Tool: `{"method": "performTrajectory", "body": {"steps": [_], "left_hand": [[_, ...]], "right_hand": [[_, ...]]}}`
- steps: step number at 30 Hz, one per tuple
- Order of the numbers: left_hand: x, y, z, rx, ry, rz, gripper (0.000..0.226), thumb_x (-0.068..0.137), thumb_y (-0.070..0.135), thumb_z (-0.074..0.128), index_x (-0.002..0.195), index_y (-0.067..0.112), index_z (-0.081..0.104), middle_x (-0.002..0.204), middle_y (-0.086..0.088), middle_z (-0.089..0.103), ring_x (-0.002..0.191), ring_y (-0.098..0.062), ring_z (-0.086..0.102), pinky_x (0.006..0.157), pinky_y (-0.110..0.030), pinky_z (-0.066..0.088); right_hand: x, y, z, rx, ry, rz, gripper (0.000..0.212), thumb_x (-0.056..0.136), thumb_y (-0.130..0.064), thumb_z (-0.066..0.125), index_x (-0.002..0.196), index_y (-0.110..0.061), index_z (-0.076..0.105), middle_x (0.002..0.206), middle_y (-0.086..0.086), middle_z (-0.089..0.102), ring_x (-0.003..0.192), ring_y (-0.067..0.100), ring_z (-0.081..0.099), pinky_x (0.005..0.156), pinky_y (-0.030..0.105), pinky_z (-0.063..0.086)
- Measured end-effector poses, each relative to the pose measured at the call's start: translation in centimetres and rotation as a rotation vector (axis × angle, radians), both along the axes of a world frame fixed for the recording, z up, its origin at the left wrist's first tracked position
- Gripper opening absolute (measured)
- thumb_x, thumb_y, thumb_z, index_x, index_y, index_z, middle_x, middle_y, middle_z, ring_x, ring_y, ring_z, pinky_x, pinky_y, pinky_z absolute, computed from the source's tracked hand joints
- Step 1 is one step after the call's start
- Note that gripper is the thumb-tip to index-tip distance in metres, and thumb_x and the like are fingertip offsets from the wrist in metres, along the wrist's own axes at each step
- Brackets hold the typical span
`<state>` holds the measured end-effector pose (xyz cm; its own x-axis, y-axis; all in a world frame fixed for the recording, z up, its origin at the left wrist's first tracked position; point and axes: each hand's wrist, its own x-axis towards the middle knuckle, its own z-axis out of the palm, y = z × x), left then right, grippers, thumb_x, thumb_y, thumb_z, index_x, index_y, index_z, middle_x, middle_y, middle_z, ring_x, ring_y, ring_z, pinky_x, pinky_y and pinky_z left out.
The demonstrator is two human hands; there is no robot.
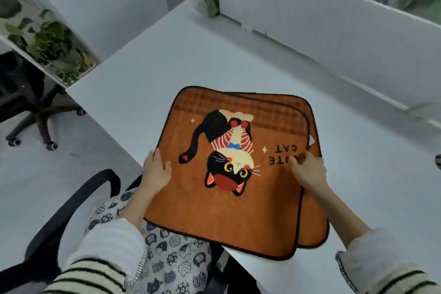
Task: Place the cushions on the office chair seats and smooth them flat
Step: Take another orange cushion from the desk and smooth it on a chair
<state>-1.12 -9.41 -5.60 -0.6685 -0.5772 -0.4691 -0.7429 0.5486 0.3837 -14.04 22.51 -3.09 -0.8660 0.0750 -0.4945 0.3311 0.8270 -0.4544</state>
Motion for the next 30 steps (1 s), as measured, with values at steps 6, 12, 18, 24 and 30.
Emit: {"method": "performTrajectory", "body": {"steps": [6, 12, 18, 24, 30], "left_hand": [[-2.6, -0.1, 0.7, -0.173, -0.050, 0.127, 0.051, 0.096, 0.023, 0.040, 0.142, 0.005, 0.031, 0.136, -0.025, 0.039, 0.126, -0.040, 0.037, 0.103, -0.048, 0.035], [-2.9, -0.5, 1.3, -0.113, 0.160, 0.176, 0.031, 0.095, 0.030, 0.046, 0.106, 0.004, 0.061, 0.101, -0.017, 0.063, 0.086, -0.031, 0.061, 0.072, -0.037, 0.051], [-0.8, 1.2, 6.0, -0.042, 0.417, 0.102, 0.030, 0.096, 0.028, 0.044, 0.094, 0.004, 0.063, 0.095, -0.012, 0.062, 0.080, -0.025, 0.059, 0.068, -0.034, 0.048], [5.3, 6.7, 12.9, 0.087, 0.687, -0.021, 0.025, 0.098, 0.018, 0.042, 0.102, 0.002, 0.060, 0.095, -0.009, 0.063, 0.084, -0.020, 0.054, 0.074, -0.028, 0.040], [13.1, 13.1, 16.7, 0.172, 0.765, -0.201, 0.034, 0.098, 0.018, 0.042, 0.126, 0.001, 0.052, 0.124, -0.016, 0.058, 0.114, -0.030, 0.052, 0.090, -0.032, 0.038]], "right_hand": [[-1.8, -0.2, -0.8, 0.006, -0.026, -0.101, 0.044, 0.091, -0.029, 0.053, 0.123, 0.000, 0.047, 0.127, 0.025, 0.047, 0.115, 0.041, 0.049, 0.097, 0.048, 0.043], [-1.2, -0.5, 0.3, -0.264, -0.087, -0.270, 0.029, 0.097, -0.023, 0.045, 0.116, -0.005, 0.058, 0.109, 0.011, 0.063, 0.095, 0.028, 0.059, 0.085, 0.038, 0.049], [1.9, -0.8, 6.3, -0.557, -0.032, -0.335, 0.021, 0.100, -0.022, 0.041, 0.105, -0.013, 0.059, 0.108, 0.012, 0.066, 0.100, 0.029, 0.063, 0.093, 0.044, 0.051], [11.8, 1.9, 13.4, -0.767, 0.150, -0.399, 0.027, 0.100, -0.021, 0.041, 0.119, -0.008, 0.056, 0.108, 0.012, 0.066, 0.087, 0.021, 0.066, 0.064, 0.030, 0.053], [24.2, 8.7, 17.8, -0.743, 0.316, -0.570, 0.026, 0.100, -0.019, 0.041, 0.118, -0.009, 0.057, 0.112, 0.011, 0.065, 0.085, 0.018, 0.065, 0.060, 0.026, 0.050]]}}
